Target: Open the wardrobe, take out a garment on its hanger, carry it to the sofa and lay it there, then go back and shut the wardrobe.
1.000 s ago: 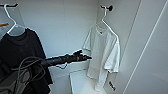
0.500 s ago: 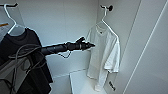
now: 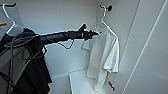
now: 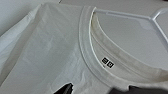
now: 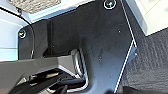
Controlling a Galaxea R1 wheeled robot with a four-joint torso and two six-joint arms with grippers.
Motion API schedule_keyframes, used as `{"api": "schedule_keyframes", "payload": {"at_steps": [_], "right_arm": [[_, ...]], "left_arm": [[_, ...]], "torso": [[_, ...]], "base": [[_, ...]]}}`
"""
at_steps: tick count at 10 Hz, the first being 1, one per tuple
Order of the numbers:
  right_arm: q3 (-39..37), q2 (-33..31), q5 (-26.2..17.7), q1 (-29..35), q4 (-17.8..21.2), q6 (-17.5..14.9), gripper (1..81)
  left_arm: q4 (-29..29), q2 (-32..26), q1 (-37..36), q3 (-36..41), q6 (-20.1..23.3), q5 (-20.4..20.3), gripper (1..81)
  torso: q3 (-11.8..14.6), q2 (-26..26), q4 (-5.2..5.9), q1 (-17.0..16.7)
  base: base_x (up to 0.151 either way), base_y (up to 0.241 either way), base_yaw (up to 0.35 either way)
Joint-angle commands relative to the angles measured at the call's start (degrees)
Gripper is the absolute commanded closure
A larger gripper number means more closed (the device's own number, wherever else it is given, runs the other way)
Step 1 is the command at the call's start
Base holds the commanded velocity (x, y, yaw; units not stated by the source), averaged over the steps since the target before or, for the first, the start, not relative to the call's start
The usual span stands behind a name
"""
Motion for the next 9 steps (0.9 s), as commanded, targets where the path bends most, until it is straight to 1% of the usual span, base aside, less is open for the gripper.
{"api": "schedule_keyframes", "payload": {"at_steps": [1,2,3,4,7,9], "right_arm": [[0.3,0.0,-3.4,2.2,0.7,0.1,1.0],[0.3,0.0,-3.4,2.2,0.7,0.1,1.0],[0.3,0.0,-3.4,2.2,0.7,0.1,1.0],[0.3,0.0,-3.4,2.2,0.7,0.1,1.0],[0.3,0.1,-3.4,2.2,0.7,0.1,1.0],[0.3,0.3,-3.4,2.2,0.8,0.1,1.0]], "left_arm": [[-5.5,1.3,-15.3,-2.6,-0.2,0.1,1.0],[-6.8,2.0,-17.0,-3.9,-0.2,0.1,1.0],[-8.1,2.8,-18.1,-5.2,-0.2,0.0,1.0],[-9.6,3.8,-19.3,-6.8,-0.2,0.0,1.0],[-12.2,5.8,-20.2,-10.4,-0.3,-0.7,1.0],[-12.6,7.0,-20.2,-12.5,-0.5,-0.7,1.0]], "torso": [[0.0,0.0,-3.36,0.0],[0.0,0.0,-1.33,0.0],[0.0,0.0,-2.56,0.0],[0.0,0.0,-3.35,0.0],[0.0,0.0,-3.48,0.0],[0.0,0.0,-3.48,0.0]], "base": [[0.0,0.0,0.0],[0.0,0.0,0.0],[0.0,0.0,0.0],[0.0,0.0,0.0],[0.0,0.0,0.0],[0.0,0.0,0.0]]}}
